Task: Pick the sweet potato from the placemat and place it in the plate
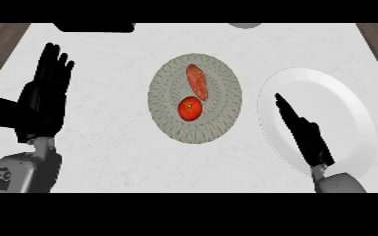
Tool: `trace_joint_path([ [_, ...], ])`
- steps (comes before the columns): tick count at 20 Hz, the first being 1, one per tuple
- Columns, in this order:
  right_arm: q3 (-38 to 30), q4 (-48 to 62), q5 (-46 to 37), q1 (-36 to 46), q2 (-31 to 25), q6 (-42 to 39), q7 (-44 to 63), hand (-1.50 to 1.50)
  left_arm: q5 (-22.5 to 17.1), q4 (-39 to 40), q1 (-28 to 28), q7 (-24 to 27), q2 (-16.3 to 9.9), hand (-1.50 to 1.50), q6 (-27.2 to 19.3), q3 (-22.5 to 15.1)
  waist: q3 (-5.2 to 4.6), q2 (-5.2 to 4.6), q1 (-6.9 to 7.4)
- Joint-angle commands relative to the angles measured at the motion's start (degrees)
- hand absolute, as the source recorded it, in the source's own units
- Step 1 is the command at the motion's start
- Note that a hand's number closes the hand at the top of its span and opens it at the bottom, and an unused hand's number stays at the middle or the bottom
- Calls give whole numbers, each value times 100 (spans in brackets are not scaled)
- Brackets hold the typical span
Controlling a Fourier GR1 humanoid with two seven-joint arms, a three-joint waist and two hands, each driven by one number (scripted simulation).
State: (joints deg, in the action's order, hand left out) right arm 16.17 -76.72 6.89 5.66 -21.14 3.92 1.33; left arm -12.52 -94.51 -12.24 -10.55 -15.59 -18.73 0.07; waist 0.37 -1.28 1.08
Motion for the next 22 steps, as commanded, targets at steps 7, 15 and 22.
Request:
trace_joint_path([
  [7, 1156, 103, -1329, 2733, 254, 78, 882, -150, 563, 327, -138, -23, -378, 0, 740, -841, -255, 145, 668],
  [15, 1761, 2428, -876, 4045, 2089, 1910, 1549, -150, 902, 1146, -261, 449, -218, 0, 917, -1071, -38, 37, 230],
  [22, 1544, 3153, -1777, 5306, 1974, 1693, 1668, -150, 922, 1435, -486, 365, -144, 0, 893, -857, -39, 108, -13],
])
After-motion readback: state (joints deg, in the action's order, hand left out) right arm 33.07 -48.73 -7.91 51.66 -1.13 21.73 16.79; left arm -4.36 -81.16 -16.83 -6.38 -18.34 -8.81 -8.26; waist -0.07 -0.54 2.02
